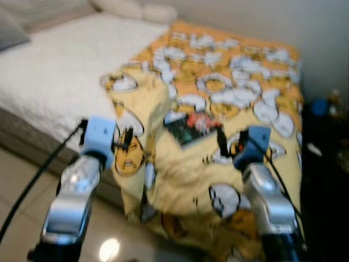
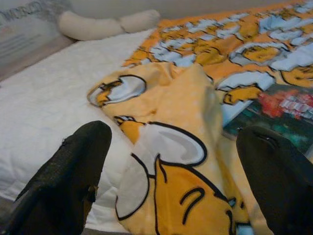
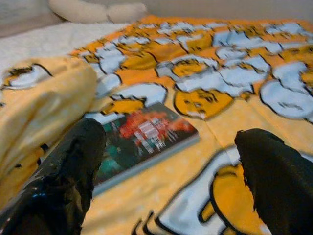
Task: Clean up the room
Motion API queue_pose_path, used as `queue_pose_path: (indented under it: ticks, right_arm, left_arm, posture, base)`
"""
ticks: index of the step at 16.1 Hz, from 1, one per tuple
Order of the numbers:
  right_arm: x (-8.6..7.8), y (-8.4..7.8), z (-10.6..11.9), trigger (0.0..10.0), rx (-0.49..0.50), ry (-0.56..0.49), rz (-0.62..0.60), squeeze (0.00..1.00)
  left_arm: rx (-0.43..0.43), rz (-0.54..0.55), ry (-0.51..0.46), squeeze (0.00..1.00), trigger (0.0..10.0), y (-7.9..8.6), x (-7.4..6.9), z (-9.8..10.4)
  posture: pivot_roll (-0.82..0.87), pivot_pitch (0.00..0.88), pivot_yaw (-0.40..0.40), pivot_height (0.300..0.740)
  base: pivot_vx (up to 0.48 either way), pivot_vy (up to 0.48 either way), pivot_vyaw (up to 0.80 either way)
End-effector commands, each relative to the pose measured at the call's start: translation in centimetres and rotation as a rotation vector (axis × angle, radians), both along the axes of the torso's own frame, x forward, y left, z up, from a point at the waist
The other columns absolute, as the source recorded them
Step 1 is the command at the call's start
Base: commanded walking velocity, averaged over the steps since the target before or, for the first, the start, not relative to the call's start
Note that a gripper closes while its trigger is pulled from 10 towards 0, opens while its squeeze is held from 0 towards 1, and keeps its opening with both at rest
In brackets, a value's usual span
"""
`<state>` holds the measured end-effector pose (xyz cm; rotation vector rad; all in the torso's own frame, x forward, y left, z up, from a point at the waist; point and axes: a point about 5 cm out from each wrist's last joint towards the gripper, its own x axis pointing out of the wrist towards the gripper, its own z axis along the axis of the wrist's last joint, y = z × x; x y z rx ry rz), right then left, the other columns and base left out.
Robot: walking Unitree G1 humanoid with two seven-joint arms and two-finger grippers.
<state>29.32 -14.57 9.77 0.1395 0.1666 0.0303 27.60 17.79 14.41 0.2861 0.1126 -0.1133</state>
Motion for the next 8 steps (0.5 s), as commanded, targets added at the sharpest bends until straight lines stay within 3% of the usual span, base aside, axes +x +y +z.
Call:
queue_pose_path:
  ticks: [1, 6, 8]
  right_arm:
    - [0.13, -0.08, 0.11, 10.0, 0.007, 0.016, -0.004, 0.00]
    - [0.36, 0.14, 0.43, 10.0, 0.025, 0.020, 0.027, 0.00]
    - [0.46, 0.01, 0.54, 10.0, -0.022, 0.020, 0.025, 0.00]
  left_arm:
    - [0.024, -0.013, -0.008, 0.00, 10.0, -0.13, 0.17, 0.21]
    - [-0.010, -0.009, -0.008, 0.00, 10.0, -0.38, 0.29, 0.09]
    - [-0.057, 0.032, 0.010, 0.00, 10.0, -0.18, 0.19, -0.26]
  posture:
    - [-0.01, 0.000, -0.006, 0.740]
    - [-0.01, 0.000, -0.007, 0.740]
    - [-0.01, 0.000, -0.014, 0.740]
  base:
    - [0.000, 0.000, 0.00]
    - [0.000, -0.480, 0.00]
    - [0.000, 0.000, 0.00]
